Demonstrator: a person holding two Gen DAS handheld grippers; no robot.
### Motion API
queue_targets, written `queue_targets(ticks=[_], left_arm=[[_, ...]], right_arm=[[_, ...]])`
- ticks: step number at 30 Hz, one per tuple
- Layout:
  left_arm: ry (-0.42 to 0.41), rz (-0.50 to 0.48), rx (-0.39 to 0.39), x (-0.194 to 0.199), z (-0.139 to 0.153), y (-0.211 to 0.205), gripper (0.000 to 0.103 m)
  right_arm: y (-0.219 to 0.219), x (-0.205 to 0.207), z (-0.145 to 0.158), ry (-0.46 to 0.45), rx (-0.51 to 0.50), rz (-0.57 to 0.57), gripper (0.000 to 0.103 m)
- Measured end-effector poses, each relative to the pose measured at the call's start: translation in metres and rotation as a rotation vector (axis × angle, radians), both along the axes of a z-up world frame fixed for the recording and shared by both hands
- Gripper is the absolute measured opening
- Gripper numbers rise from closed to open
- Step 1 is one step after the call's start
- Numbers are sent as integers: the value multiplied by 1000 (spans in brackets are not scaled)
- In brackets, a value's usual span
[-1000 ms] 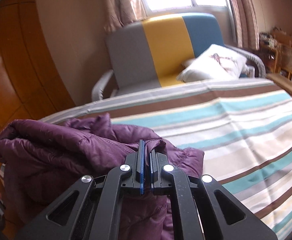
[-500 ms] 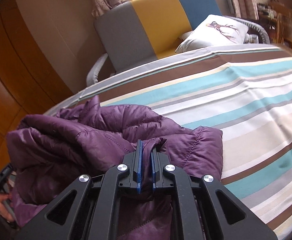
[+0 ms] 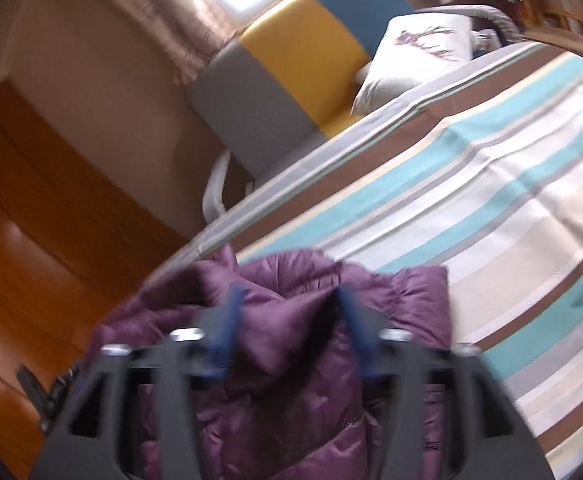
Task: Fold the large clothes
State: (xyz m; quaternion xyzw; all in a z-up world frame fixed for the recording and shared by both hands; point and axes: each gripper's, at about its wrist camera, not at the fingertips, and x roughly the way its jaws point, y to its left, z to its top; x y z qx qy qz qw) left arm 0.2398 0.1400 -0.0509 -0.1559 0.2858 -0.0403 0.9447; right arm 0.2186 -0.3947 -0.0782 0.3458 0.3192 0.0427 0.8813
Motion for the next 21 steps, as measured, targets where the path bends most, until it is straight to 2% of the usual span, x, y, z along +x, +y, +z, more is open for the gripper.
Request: queue_targets(ticks=[4,6,12,17,21], left_arm=[[-8,16,-3,-6,13,4,77],[-3,-2,14,-8,16,-4,78],[45,-146,55,-14,13,-55,79],[80,-270,166,-16,13,-114,83],[145,-351,265,-9,0,-154,83]], right_arm=[[-4,-4,12,-17,4,6,62],[5,-5,19,-18,-36,43,62],[53,1,33,31,-221,163,62],[102,11,35,84,-360,277,62],[127,23,22,134,-420,347,62]])
